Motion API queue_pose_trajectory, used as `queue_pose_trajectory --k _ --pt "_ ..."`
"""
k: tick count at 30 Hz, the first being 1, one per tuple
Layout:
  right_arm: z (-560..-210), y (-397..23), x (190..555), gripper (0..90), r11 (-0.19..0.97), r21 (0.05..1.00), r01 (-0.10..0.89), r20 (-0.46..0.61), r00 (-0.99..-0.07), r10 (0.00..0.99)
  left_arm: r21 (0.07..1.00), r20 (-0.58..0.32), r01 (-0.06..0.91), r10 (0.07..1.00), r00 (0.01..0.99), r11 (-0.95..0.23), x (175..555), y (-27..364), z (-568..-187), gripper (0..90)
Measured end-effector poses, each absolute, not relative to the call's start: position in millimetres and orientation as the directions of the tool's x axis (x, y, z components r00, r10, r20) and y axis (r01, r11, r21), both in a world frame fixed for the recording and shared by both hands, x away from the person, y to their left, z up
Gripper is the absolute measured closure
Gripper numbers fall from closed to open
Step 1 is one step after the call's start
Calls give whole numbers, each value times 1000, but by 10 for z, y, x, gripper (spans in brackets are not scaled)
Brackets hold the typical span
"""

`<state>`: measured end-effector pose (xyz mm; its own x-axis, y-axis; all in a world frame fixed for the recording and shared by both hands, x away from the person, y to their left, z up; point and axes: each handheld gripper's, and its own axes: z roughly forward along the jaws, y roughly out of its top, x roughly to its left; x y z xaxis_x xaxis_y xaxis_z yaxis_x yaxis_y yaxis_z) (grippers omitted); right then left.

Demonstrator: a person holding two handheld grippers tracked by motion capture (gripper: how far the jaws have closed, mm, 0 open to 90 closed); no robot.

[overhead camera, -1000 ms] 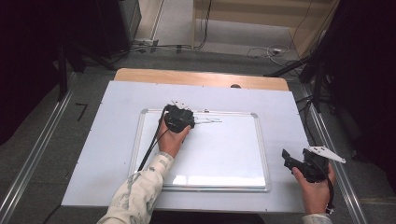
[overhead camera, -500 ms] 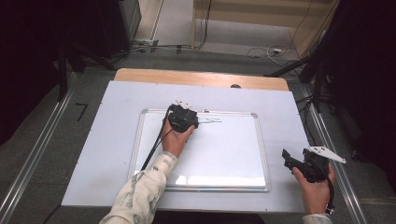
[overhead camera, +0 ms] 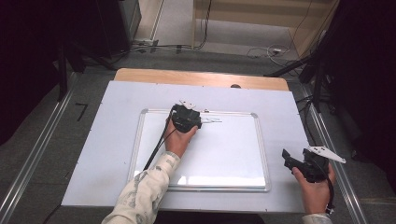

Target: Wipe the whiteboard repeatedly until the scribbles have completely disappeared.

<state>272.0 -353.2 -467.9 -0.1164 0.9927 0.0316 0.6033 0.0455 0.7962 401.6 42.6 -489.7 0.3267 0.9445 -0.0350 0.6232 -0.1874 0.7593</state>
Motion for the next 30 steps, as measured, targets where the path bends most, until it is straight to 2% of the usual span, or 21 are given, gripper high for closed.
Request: queue_pose_trajectory --k 30 --pt "-4676 -3534 2718 189 40 798 602 38 -115 993 759 -47 619 932 359 -201 4063 155 -4897 386"
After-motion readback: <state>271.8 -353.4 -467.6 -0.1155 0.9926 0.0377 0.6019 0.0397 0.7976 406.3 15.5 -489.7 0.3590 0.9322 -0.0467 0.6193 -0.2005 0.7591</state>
